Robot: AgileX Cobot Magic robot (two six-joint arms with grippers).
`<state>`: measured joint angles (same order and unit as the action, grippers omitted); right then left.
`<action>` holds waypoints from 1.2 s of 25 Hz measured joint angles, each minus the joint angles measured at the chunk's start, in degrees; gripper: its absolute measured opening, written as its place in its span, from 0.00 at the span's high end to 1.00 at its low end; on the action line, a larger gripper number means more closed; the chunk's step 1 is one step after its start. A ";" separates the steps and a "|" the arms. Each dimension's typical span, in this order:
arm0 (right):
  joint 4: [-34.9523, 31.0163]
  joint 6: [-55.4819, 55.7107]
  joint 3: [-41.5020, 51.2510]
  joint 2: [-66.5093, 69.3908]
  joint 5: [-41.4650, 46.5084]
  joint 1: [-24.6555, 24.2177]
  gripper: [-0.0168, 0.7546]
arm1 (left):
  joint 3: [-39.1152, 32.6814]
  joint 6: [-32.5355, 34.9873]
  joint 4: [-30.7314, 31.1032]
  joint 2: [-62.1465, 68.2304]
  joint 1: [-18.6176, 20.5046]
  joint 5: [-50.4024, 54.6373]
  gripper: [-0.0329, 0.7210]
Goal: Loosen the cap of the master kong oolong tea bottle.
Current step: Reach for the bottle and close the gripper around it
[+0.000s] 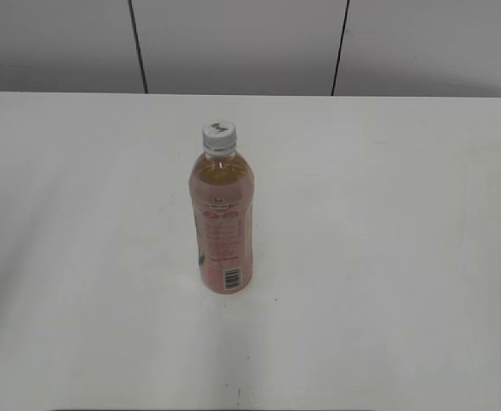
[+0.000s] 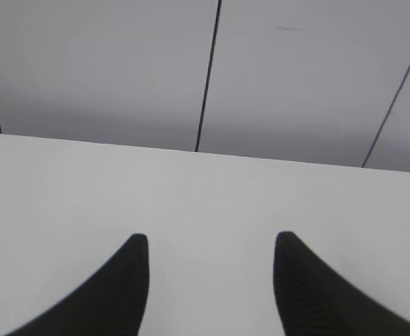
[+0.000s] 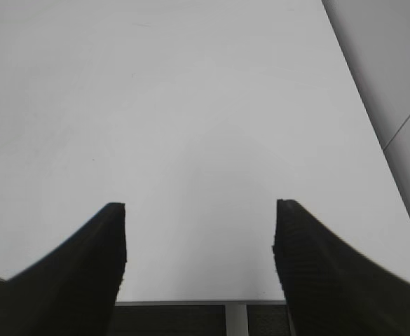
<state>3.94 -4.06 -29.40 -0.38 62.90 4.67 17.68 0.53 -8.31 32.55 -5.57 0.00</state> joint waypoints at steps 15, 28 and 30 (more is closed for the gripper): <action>0.00 0.00 0.00 0.00 0.00 0.00 0.33 | -5.43 -4.69 13.01 32.45 -6.83 -37.59 0.49; 0.00 0.00 0.00 0.00 0.00 0.00 0.33 | -5.38 -11.71 30.09 64.98 -7.48 -68.06 0.45; 0.00 0.00 0.00 0.00 0.00 0.00 0.33 | -5.38 -11.83 31.43 68.07 -7.48 -68.49 0.43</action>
<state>3.94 -4.06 -29.40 -0.38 62.90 4.67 12.30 -11.31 23.13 100.62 -13.04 -68.49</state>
